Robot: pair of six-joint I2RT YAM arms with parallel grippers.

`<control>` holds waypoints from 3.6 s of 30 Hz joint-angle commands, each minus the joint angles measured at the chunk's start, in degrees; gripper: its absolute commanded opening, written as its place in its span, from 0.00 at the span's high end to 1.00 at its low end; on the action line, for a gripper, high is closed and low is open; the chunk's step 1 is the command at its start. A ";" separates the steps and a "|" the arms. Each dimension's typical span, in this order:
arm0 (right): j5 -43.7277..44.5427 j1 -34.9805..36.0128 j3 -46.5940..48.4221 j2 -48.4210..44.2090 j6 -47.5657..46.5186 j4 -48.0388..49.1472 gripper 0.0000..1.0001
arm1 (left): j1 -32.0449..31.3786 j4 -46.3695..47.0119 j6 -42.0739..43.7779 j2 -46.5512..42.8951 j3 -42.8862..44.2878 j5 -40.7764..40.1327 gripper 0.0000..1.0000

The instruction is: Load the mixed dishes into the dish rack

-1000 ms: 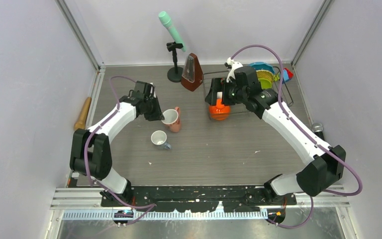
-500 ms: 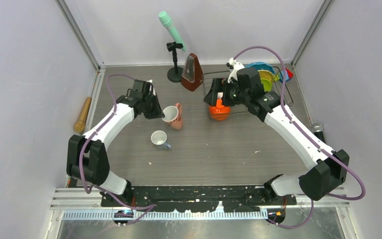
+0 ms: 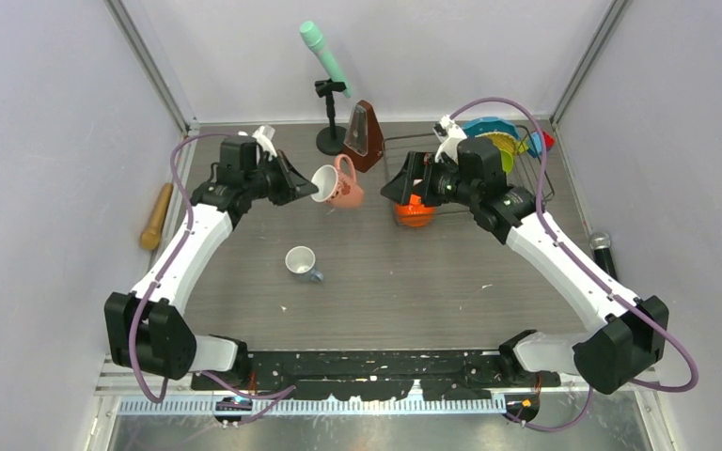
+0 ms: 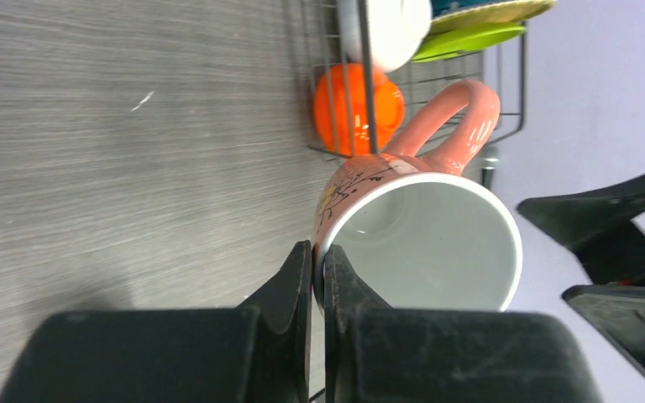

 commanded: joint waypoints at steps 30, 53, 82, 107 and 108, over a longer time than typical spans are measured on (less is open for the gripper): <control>-6.64 -0.17 -9.47 -11.69 7.63 24.21 0.04 | 1.52 40.07 -37.04 -4.04 -3.25 21.79 1.00; -7.66 -0.17 -14.85 -10.00 27.56 45.76 0.01 | -3.33 70.82 -55.99 3.30 -7.03 22.27 1.00; -6.59 -0.17 -11.02 -3.32 34.91 55.57 0.01 | -3.51 67.94 -54.98 -0.86 -10.40 23.08 1.00; -15.06 -1.14 -7.93 0.85 35.76 55.24 0.12 | -4.21 69.50 -55.09 0.54 -11.70 23.20 1.00; -15.06 -1.14 -7.88 0.86 35.90 54.99 0.16 | -4.21 69.52 -54.89 0.65 -11.73 23.15 1.00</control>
